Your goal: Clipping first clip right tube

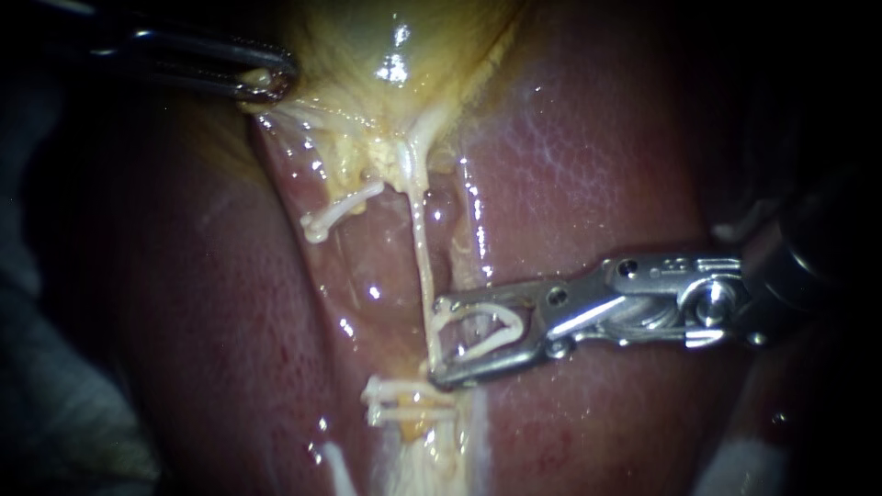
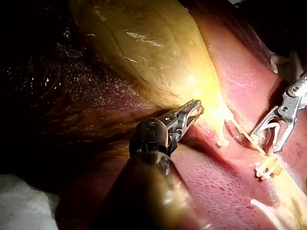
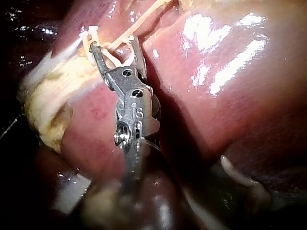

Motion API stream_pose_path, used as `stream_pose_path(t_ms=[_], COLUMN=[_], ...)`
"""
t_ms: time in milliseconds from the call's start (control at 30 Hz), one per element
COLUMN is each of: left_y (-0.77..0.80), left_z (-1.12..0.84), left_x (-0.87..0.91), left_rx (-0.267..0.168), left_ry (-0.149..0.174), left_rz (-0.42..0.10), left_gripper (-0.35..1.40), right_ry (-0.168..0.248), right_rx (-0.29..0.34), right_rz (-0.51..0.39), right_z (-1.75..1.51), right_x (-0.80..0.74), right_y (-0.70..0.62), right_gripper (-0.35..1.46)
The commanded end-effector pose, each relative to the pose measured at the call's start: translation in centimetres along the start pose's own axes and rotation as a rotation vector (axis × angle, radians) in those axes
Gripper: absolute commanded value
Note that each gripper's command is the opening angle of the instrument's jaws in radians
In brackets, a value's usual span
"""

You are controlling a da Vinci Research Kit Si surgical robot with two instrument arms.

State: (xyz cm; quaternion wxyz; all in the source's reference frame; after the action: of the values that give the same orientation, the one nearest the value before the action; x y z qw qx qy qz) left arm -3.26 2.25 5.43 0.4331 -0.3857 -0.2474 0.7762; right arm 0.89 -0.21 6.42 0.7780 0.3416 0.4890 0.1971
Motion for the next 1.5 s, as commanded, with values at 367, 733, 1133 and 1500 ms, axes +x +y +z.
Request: stream_pose_path(t_ms=[367,733,1133,1500], left_y=[0.00,0.00,0.00,0.00], left_z=[0.00,0.01,0.01,0.00], left_x=[0.00,0.00,-0.01,-0.01], left_rx=[-0.001,0.000,0.000,0.000], left_ry=[0.000,0.001,0.001,0.000], left_rz=[0.000,0.001,0.001,0.001], left_gripper=[-0.35,-0.35,-0.35,-0.35], right_ry=[0.002,0.109,0.145,0.126], right_rx=[-0.016,0.013,0.083,0.170], right_rz=[0.009,0.067,0.110,0.148], right_z=[0.04,0.32,0.27,0.23], right_x=[-0.14,-0.09,0.12,0.22], right_y=[0.20,0.18,-0.09,-0.27], right_gripper=[0.48,0.49,0.47,0.39])
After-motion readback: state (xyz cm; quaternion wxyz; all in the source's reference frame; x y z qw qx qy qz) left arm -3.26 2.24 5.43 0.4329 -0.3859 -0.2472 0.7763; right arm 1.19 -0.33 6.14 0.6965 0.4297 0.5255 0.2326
